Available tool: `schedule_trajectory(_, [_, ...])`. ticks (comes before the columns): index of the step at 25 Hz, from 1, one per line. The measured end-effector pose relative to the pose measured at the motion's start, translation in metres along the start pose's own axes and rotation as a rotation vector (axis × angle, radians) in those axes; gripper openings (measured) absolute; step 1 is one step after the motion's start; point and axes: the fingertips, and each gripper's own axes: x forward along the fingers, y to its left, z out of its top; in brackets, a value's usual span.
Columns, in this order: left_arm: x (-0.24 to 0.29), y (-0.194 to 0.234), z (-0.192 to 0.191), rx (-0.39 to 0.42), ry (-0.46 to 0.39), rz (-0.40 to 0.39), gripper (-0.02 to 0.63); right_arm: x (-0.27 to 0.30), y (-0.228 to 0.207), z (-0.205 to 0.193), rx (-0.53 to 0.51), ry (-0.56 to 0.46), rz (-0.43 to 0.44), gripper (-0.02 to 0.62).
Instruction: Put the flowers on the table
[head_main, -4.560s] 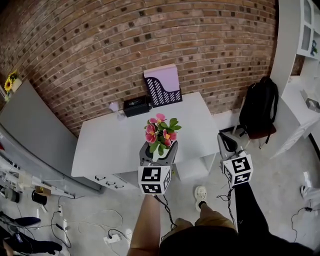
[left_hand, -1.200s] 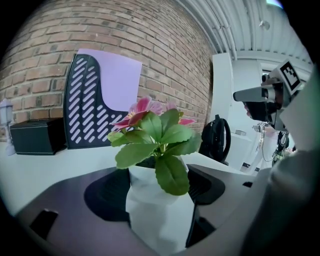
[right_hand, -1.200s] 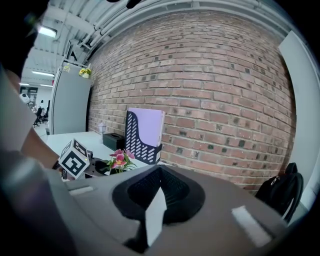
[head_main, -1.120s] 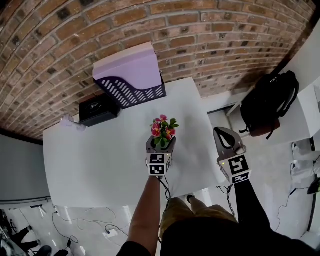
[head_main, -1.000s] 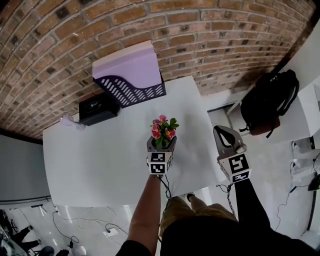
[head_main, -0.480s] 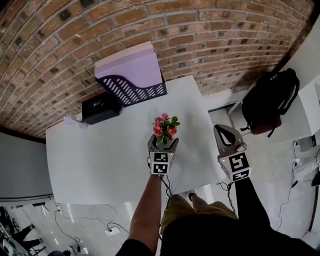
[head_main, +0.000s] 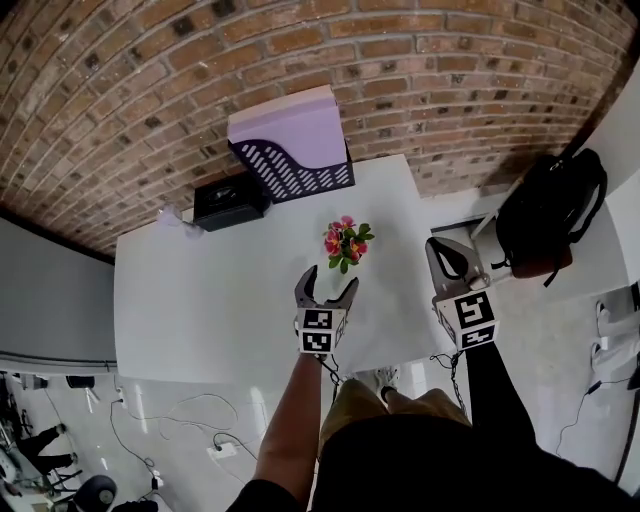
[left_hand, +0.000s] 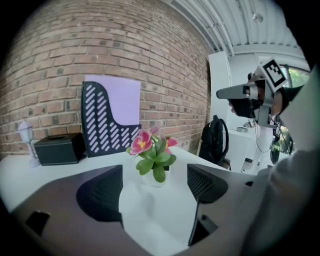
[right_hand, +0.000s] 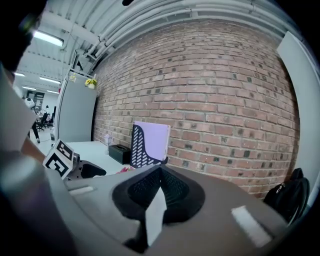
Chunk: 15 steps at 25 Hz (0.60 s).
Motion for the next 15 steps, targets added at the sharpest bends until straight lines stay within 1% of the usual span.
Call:
schedule_trajectory(4, [-0.029, -0.002, 0.038, 0.022, -0.061, 0.011, 0.389, 0.000, 0.006, 0.020, -0.004, -0.041, 0.014, 0.000])
schedule_trajectory(10, [-0.073, 0.001, 0.113, 0.031, -0.190, 0.067, 0.388, -0.003, 0.007, 0.040, -0.020, -0.091, 0.030, 0.000])
schedule_trajectory(15, [-0.104, -0.001, 0.159, 0.041, -0.249, 0.097, 0.388, -0.005, 0.007, 0.061, -0.029, -0.137, 0.037, 0.000])
